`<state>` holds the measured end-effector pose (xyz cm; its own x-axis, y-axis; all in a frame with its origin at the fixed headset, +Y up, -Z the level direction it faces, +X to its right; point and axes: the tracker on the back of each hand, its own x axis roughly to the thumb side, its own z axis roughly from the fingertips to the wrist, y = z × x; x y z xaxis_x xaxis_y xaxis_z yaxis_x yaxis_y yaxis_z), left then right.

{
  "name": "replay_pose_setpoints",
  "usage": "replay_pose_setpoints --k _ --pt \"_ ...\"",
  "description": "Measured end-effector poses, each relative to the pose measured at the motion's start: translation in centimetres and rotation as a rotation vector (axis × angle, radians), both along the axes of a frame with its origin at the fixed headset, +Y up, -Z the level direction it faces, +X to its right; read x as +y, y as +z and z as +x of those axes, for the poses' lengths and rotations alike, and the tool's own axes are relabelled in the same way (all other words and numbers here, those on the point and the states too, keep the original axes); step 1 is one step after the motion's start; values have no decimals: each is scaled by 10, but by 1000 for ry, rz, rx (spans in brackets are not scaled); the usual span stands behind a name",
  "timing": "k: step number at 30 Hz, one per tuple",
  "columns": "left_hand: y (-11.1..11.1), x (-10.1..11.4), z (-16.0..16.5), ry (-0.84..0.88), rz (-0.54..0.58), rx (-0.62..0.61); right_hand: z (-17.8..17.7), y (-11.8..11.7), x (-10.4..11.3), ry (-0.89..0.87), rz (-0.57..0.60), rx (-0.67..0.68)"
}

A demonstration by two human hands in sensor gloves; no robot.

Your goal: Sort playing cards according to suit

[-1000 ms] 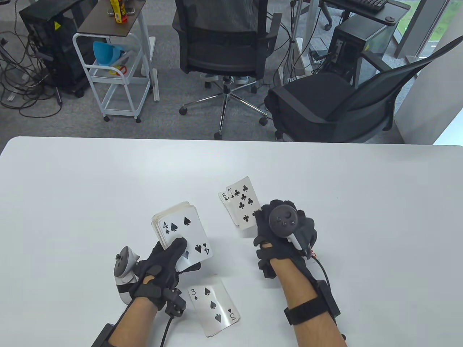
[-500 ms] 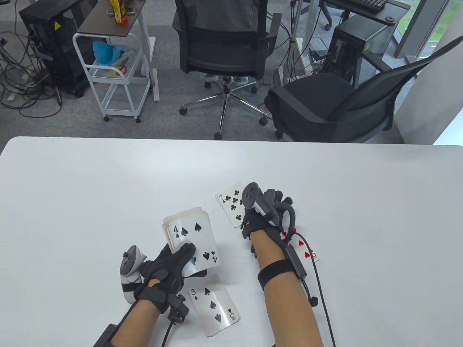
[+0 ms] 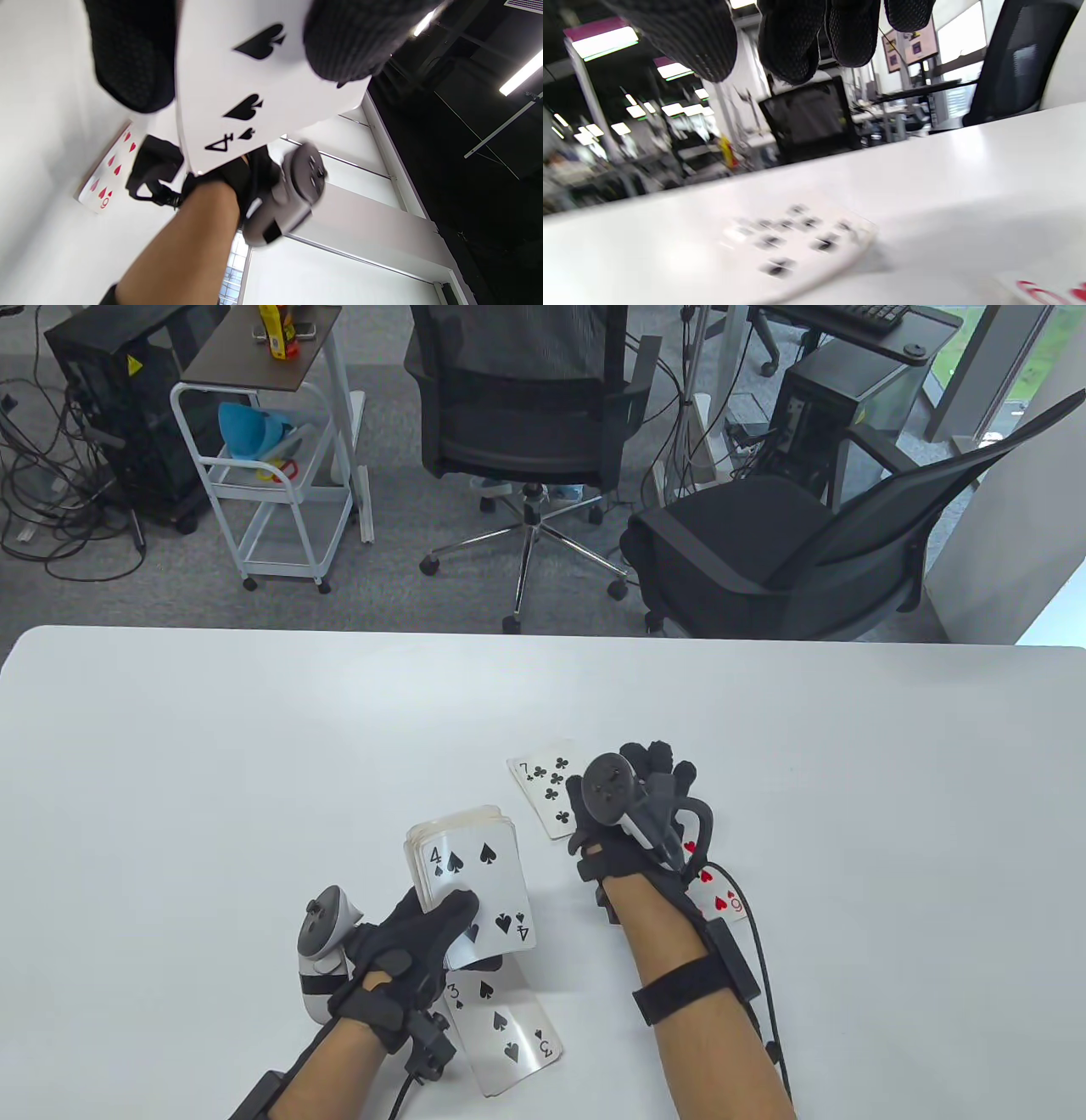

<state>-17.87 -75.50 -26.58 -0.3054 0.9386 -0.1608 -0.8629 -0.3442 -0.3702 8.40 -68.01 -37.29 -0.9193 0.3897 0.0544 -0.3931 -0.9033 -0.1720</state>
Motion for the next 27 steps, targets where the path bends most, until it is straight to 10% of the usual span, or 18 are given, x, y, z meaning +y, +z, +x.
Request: replay_pose_setpoints --k 9,27 --pt "1 -5 7 -33 -2 -19 11 95 1 -509 175 256" --pt "1 -12 7 -44 -7 23 -25 118 -31 -255 63 415"
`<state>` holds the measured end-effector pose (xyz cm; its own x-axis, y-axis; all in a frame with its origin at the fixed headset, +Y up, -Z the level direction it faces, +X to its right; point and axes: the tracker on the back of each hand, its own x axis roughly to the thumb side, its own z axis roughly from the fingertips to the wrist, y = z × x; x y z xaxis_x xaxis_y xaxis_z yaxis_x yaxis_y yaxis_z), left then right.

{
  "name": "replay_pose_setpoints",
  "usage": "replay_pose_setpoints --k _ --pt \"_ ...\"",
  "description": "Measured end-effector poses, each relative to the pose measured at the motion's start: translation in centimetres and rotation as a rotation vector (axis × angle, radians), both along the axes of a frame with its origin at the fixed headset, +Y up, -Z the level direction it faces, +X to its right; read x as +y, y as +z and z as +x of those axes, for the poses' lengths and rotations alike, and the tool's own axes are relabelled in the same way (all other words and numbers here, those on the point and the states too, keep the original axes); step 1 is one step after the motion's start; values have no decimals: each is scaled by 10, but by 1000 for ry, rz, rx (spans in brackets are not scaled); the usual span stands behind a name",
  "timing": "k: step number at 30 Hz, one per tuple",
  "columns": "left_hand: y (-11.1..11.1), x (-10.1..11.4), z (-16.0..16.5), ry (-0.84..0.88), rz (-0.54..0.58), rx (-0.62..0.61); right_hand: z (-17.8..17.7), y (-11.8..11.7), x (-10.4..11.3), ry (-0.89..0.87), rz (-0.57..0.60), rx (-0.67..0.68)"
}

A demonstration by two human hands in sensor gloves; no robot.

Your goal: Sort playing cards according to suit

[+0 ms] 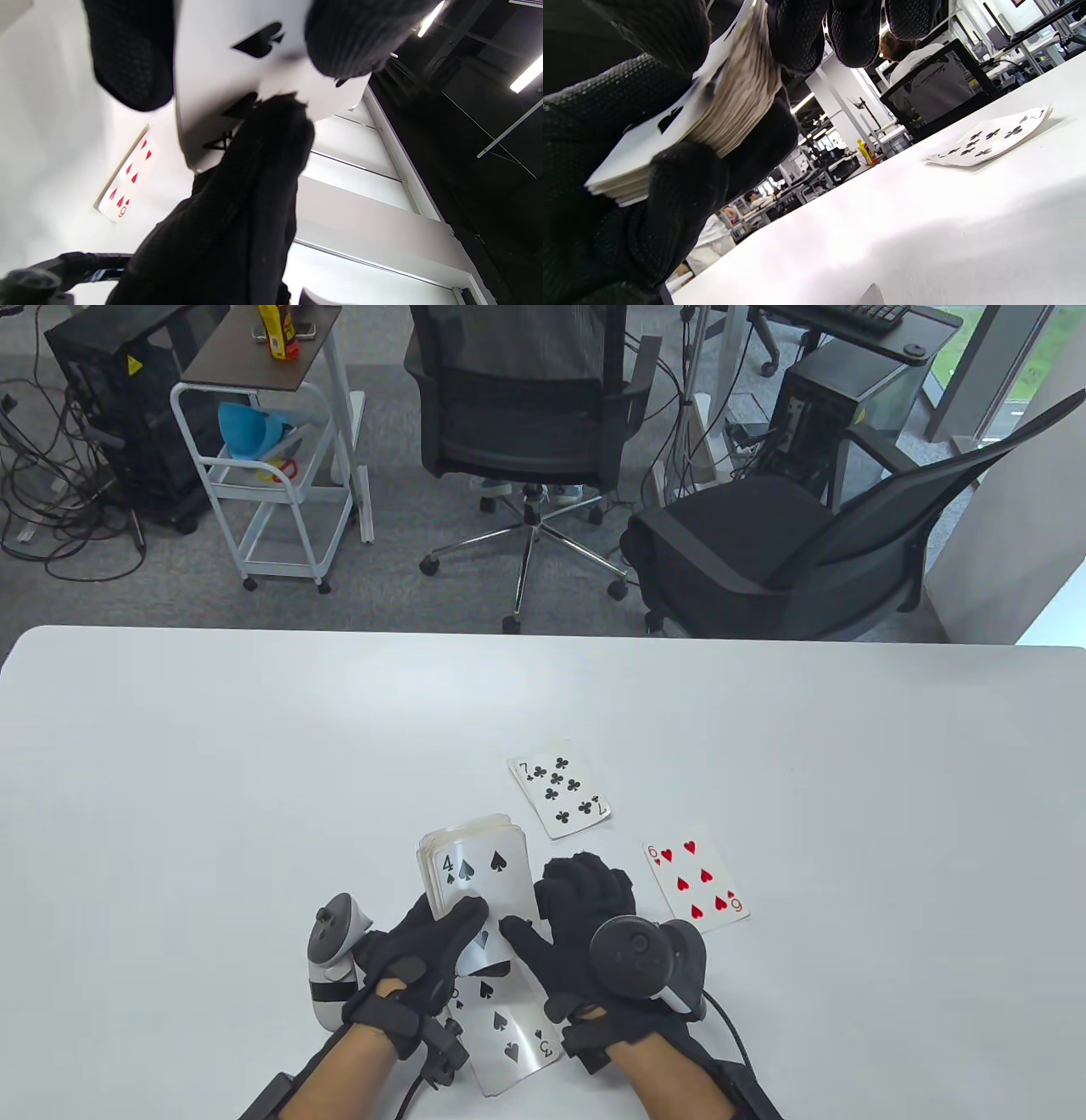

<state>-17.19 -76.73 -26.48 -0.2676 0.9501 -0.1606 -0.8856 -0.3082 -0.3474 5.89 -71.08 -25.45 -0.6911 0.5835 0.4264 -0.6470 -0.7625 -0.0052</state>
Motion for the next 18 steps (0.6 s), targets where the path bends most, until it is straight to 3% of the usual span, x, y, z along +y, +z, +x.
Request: replay_pose_setpoints --k 6,18 --pt "-3 -3 -2 16 -14 21 -3 2 -5 2 17 -25" --pt "-5 -4 5 -71 -15 -63 6 -6 -11 -148 93 -124"
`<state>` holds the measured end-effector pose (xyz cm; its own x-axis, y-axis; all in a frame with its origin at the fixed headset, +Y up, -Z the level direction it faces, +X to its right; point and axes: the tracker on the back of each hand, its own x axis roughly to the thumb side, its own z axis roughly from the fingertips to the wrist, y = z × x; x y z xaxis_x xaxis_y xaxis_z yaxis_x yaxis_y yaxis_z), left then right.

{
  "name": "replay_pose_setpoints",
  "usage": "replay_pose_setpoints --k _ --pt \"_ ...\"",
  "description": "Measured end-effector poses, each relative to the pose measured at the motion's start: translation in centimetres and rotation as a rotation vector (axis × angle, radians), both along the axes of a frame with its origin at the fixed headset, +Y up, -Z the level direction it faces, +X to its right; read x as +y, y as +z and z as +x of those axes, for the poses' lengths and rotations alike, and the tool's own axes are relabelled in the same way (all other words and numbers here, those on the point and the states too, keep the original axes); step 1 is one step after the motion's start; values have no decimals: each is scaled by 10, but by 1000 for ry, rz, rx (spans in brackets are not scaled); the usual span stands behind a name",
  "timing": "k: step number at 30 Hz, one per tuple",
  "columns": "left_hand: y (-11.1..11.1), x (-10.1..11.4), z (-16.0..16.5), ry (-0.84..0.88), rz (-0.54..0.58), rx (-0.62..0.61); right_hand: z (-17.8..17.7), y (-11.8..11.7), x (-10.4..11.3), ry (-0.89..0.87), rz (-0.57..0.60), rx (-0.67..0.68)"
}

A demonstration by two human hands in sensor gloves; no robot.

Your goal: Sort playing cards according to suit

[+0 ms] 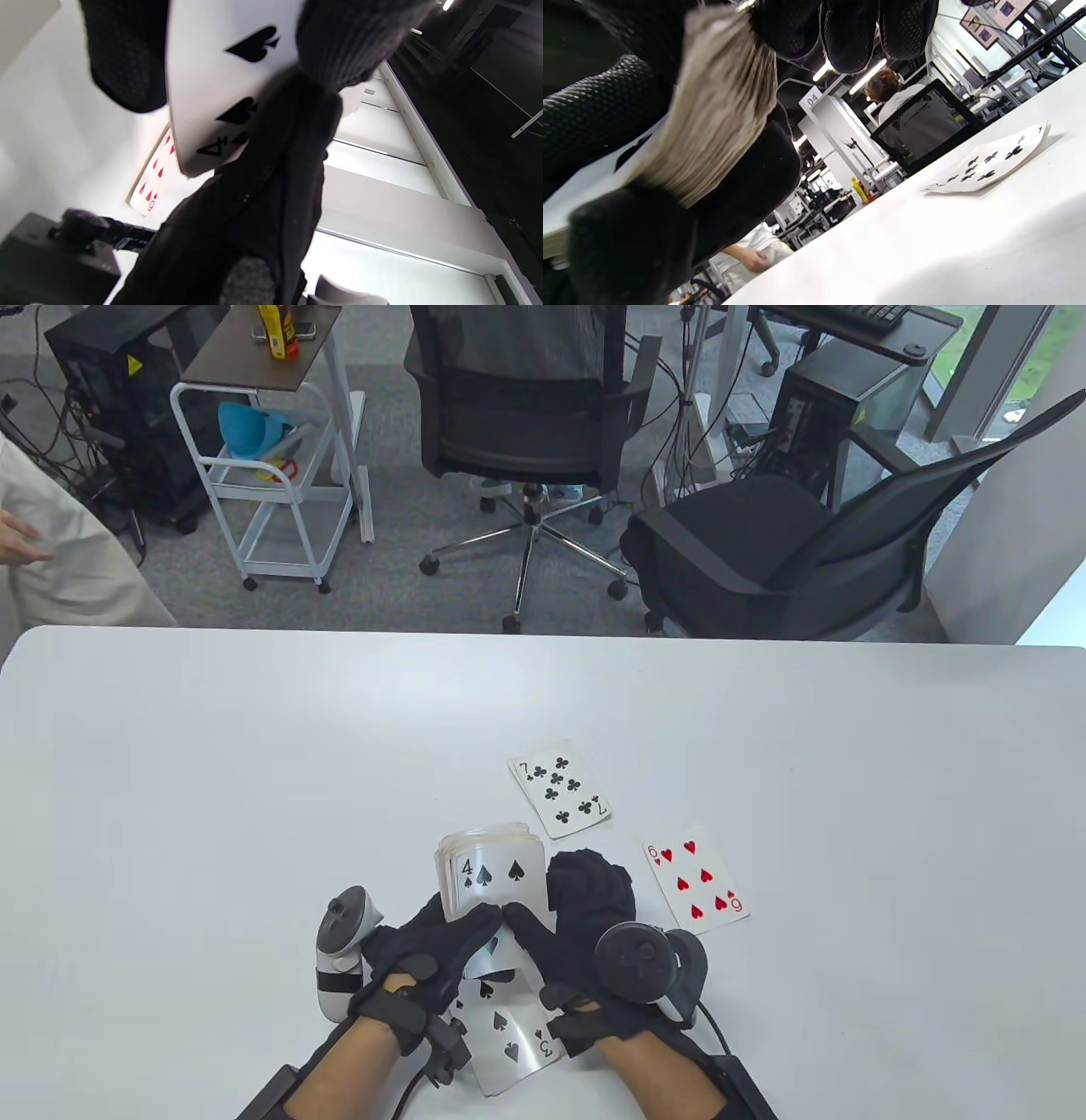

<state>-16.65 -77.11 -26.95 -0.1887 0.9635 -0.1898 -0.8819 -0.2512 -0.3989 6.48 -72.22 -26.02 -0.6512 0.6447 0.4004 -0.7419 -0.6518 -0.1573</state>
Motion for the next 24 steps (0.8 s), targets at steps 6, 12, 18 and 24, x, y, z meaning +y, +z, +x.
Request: replay_pose_setpoints --k 6,12,18,24 --pt "1 -5 -2 1 -25 0 4 0 0 -82 -11 24" --pt "3 -8 -2 36 -51 -16 14 0 4 -101 -13 -1" --pt "1 -8 -9 57 -59 49 23 -4 4 -102 -41 -46" --pt "-1 5 -33 81 14 191 38 -13 -6 -183 -172 -88"
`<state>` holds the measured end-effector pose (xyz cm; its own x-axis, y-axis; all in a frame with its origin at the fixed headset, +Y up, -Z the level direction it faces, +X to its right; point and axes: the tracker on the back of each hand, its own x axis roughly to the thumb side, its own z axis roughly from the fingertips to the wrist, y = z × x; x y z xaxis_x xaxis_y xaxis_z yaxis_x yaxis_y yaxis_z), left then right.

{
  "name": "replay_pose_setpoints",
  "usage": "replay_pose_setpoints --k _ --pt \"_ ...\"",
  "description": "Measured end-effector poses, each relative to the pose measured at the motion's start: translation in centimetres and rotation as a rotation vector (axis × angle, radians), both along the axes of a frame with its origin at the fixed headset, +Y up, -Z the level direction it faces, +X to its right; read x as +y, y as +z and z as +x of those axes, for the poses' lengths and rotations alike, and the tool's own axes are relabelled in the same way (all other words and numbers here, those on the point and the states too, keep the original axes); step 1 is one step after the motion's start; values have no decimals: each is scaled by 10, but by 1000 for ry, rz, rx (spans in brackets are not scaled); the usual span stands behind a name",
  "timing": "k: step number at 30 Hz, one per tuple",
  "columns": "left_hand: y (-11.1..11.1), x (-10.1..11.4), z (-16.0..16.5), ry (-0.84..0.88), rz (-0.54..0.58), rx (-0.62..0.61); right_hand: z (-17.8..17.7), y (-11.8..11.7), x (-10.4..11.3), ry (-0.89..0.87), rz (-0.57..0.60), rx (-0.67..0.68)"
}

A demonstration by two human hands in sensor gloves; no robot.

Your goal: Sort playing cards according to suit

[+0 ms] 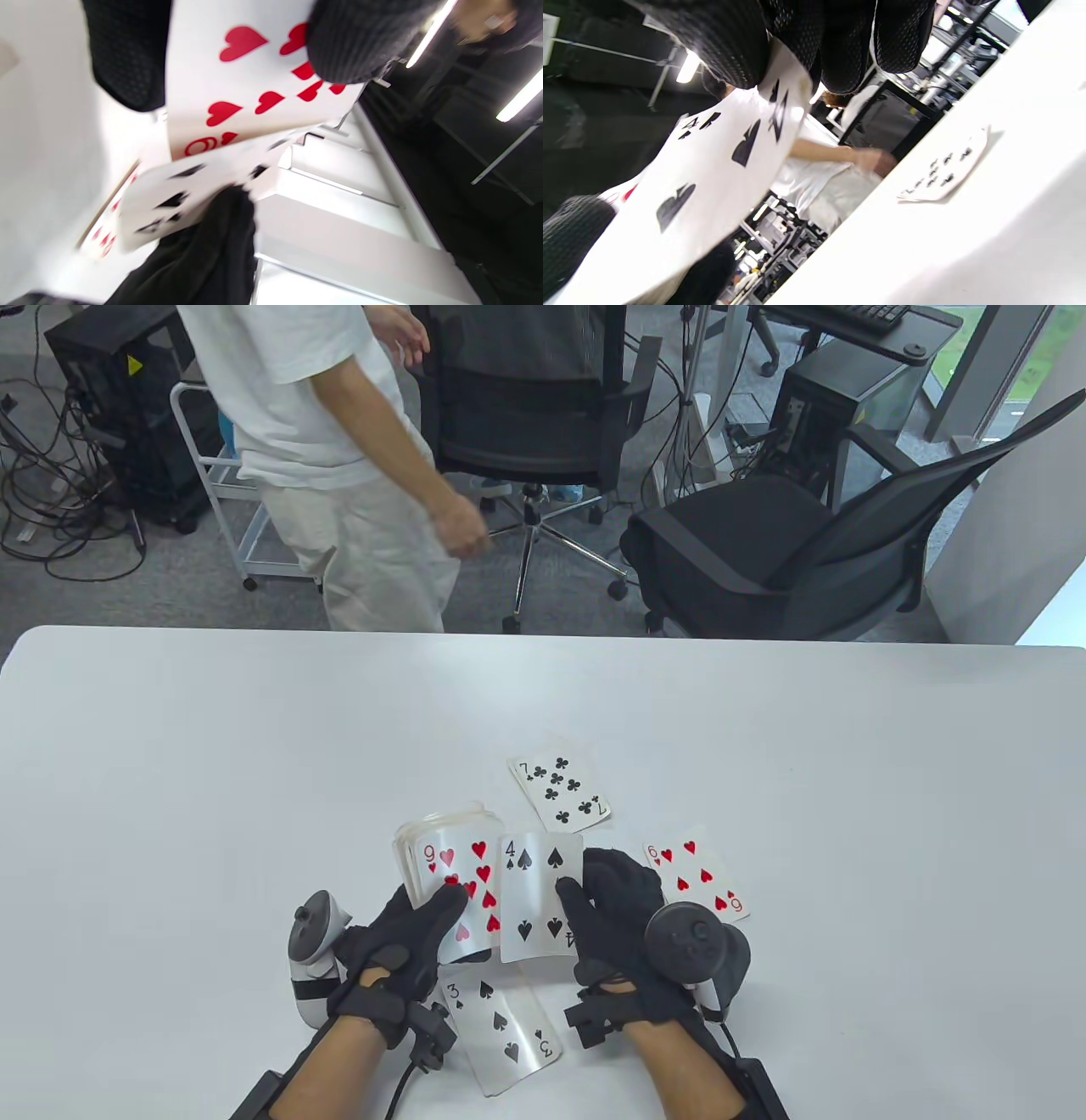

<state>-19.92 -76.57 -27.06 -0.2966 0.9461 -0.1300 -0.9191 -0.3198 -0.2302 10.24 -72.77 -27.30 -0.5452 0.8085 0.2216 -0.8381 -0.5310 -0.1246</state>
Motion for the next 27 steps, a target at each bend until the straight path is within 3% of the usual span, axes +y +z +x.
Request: replay_pose_setpoints --k 7,12,14,18,27 --pt "-3 9 -19 37 38 82 -8 -4 -8 70 -122 68" --pt "-3 10 -16 43 35 75 -39 1 -14 245 -289 264" --pt "-4 9 -15 44 34 64 -52 6 -13 398 -284 298" --pt "-4 9 -16 45 35 65 -68 11 -19 369 -407 425" --pt "-2 6 -8 24 18 20 -88 18 -29 807 -370 314"
